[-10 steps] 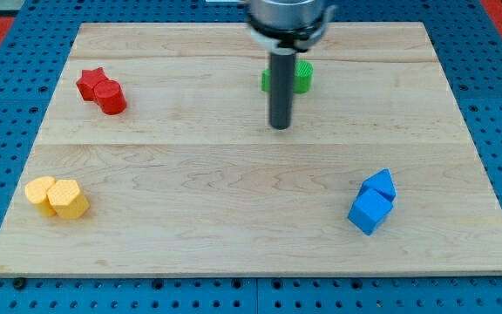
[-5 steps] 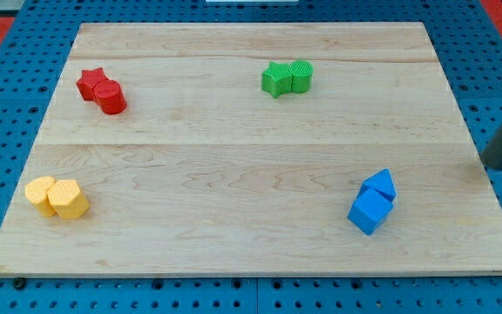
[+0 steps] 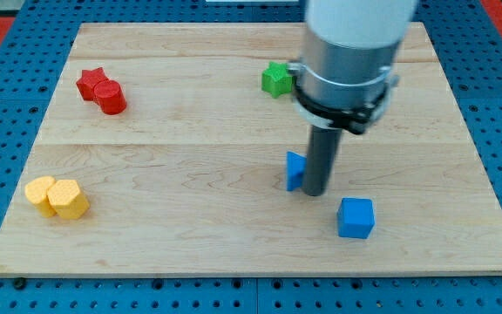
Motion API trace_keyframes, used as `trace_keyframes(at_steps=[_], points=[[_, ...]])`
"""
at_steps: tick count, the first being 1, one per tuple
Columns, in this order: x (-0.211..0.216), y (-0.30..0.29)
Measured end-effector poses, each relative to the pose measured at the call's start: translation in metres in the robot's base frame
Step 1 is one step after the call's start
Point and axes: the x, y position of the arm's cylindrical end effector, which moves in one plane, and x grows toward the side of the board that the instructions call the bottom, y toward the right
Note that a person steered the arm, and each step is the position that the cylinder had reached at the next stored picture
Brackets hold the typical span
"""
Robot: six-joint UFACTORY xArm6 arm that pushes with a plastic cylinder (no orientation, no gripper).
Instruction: Move the triangle left beside the green blocks
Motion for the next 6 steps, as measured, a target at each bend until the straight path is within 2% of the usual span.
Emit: trace_keyframes(at_steps=[1, 3, 5, 6], points=[[-0.033, -0.021], [-0.051, -0.079], [-0.109, -0.086], [-0.125, -0.099]])
